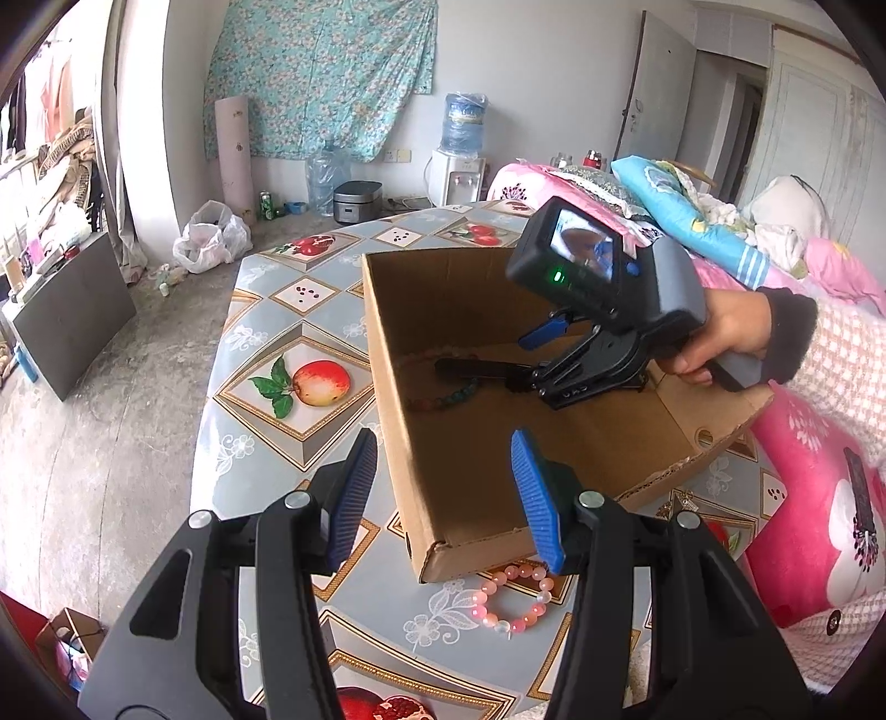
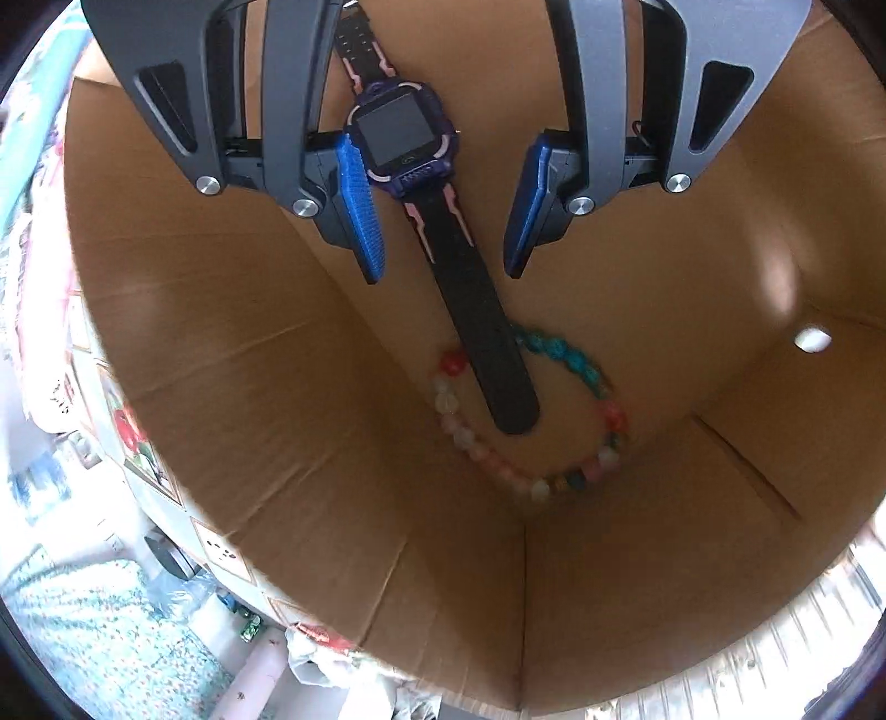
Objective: Organize jewelry
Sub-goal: 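Lower the watch onto the box floor and open the right gripper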
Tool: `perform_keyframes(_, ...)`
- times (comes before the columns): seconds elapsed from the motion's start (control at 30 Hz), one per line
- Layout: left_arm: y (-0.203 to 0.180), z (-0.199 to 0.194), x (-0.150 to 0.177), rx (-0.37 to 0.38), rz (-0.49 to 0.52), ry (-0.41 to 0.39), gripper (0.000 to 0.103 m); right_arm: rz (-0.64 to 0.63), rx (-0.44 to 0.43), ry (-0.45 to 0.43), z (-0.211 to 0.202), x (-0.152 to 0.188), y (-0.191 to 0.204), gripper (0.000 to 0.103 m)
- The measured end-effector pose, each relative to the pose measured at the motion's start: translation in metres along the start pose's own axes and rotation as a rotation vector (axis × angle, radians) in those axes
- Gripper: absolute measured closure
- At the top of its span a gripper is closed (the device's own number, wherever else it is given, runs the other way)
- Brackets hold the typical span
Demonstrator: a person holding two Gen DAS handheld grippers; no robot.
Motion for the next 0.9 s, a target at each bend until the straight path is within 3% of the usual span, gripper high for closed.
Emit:
perform_keyframes(0.1,0.000,0.000,0.001,0.001,-0.005,0.002,0.055,0.014,0.100,-0.010,-0.001,0.000,-0.012,0.059)
perform_keyframes(0.3,0.003,0.001,0.003,-0.004,-0.010,0.008,0.055,0.017,0.155,0.011,-0.006,0.011,-0.005,0.057)
perform_keyframes(0.43,0.005,-0.002,0.005,-0.011,-0.017,0.002,0.055,0.134,0.060,-0.036,-0.029,0.012,-0.004,0.057)
perform_keyframes(0.5,0.007,-0.004,0.007,-0.020,-0.016,0.000,0.055,0.203,-0.031,-0.066,-0.046,0.012,0.002,0.057)
perform_keyframes(0.53,0.008,-0.005,0.010,-0.026,-0.017,0.001,0.055,0.217,-0.062,-0.070,-0.050,0.013,0.006,0.062)
perform_keyframes(0.67,0.009,-0.011,0.019,-0.020,-0.037,-0.001,0.055,0.242,-0.210,0.021,-0.051,0.033,0.037,0.067)
perform_keyframes(0.73,0.010,-0.016,0.019,-0.024,-0.055,-0.022,0.051,0.245,-0.226,0.091,-0.041,0.045,0.047,0.067)
perform_keyframes(0.8,0.011,-0.022,0.019,-0.021,-0.075,-0.032,0.050,0.255,-0.183,0.159,-0.030,0.057,0.045,0.067)
perform_keyframes(0.9,0.013,-0.031,0.025,-0.029,-0.083,-0.037,0.050,0.267,-0.141,0.162,-0.021,0.050,0.035,0.068)
Point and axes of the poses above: each gripper's, at about its wrist camera, not at the fingertips, and z roughly the way its jaws point, y to its left, x to its underside, the point moved 10 cm from there along z, roughly the way its jaws point, and after that the axes turned 15 degrees about -y, right-handed, at the moved point
